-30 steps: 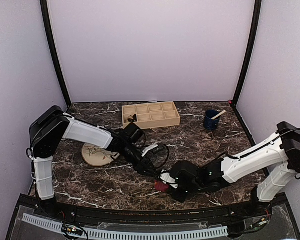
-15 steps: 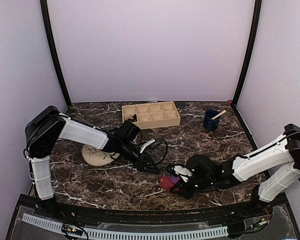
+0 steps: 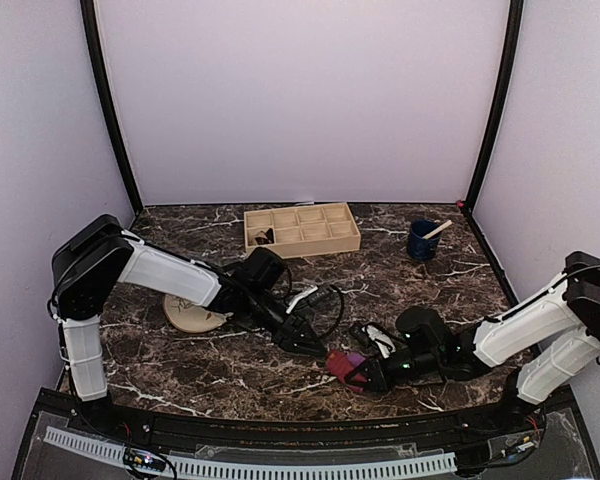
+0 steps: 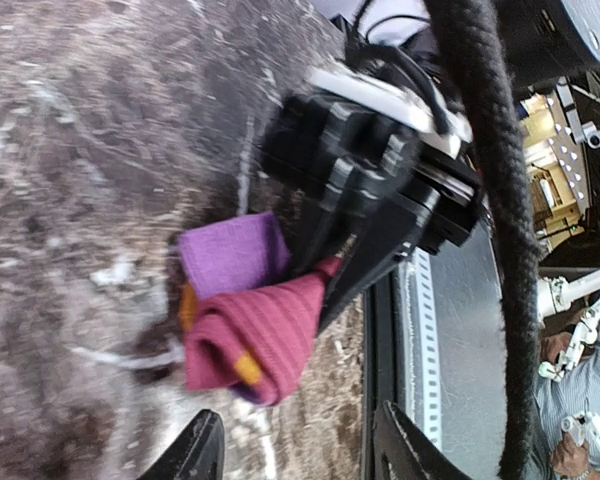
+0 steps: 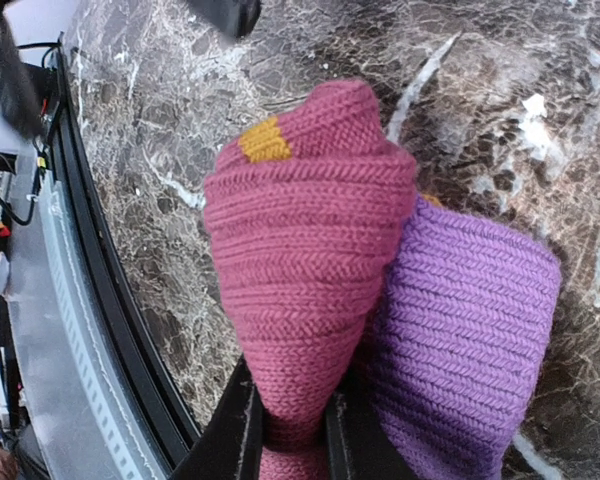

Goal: Roll the socks
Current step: Roll the sock at the center of the board.

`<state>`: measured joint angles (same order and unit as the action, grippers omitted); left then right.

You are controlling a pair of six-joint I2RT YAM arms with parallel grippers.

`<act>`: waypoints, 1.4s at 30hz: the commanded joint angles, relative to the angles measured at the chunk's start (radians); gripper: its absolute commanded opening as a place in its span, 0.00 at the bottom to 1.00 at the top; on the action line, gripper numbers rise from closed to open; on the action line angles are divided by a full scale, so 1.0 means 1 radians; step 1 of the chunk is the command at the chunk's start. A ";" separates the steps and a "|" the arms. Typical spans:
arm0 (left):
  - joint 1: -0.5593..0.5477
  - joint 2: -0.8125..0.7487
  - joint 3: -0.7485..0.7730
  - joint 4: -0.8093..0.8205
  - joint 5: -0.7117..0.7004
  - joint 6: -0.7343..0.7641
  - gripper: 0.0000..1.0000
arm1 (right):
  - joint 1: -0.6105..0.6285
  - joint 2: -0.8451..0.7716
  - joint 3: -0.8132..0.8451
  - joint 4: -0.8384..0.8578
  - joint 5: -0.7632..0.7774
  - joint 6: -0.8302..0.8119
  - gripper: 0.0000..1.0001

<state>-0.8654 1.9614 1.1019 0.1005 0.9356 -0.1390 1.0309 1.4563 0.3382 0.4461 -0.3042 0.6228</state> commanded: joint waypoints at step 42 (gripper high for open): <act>-0.137 0.174 0.165 -0.125 -0.047 0.030 0.07 | -0.025 0.066 -0.069 0.207 -0.119 0.092 0.04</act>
<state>-0.9871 2.1174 1.2510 -0.0154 0.8406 -0.0971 1.0119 1.5143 0.2726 0.6312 -0.4229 0.7197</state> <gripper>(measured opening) 0.269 0.122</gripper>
